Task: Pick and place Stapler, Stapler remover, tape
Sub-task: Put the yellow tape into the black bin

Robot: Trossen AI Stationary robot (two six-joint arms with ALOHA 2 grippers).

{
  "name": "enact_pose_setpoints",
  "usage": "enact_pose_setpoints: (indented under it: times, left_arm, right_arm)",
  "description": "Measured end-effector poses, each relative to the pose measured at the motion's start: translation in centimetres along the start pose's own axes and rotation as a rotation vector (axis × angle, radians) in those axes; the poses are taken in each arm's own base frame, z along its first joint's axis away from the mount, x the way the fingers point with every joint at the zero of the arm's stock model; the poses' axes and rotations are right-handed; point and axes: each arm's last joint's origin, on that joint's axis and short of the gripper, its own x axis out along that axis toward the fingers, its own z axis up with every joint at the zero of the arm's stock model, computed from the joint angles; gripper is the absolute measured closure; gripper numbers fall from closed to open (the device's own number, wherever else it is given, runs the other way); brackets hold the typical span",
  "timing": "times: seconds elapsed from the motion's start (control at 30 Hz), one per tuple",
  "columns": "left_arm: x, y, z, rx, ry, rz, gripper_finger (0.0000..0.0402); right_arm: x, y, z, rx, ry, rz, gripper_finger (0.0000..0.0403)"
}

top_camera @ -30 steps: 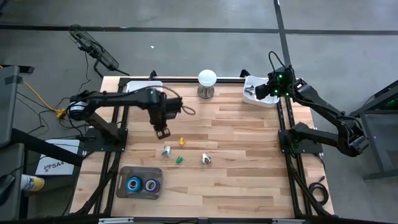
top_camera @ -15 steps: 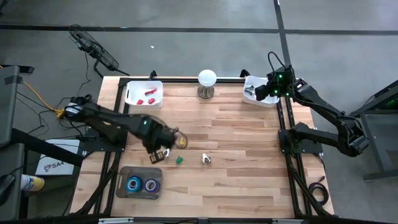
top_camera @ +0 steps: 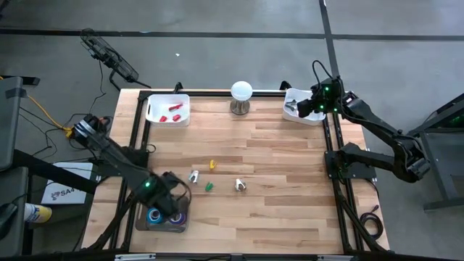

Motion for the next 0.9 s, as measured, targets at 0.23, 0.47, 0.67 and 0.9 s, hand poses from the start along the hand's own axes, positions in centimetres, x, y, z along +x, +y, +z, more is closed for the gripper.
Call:
enact_pose_setpoints:
  times: [0.23,0.47,0.67,0.9]
  left_arm:
    - [2.2,-0.5,-1.5,-0.057,-0.011,-0.033,0.0368]
    - [2.9,-0.4,-2.0,-0.028,-0.014,-0.032,0.0368]
    - [3.5,-1.0,-2.2,0.011,0.079,-0.071,0.0368]
    - [3.2,-1.1,-2.1,0.029,0.062,-0.088,0.0368]
  right_arm:
    - [0.0,0.1,-0.1,0.021,0.015,0.028,0.0242]
    - [0.0,0.1,-0.1,0.024,0.020,0.034,0.0242]
    - [0.0,0.0,-0.5,0.033,0.063,0.020,0.0242]
    - [0.0,0.3,-1.1,0.013,0.101,-0.026,0.0242]
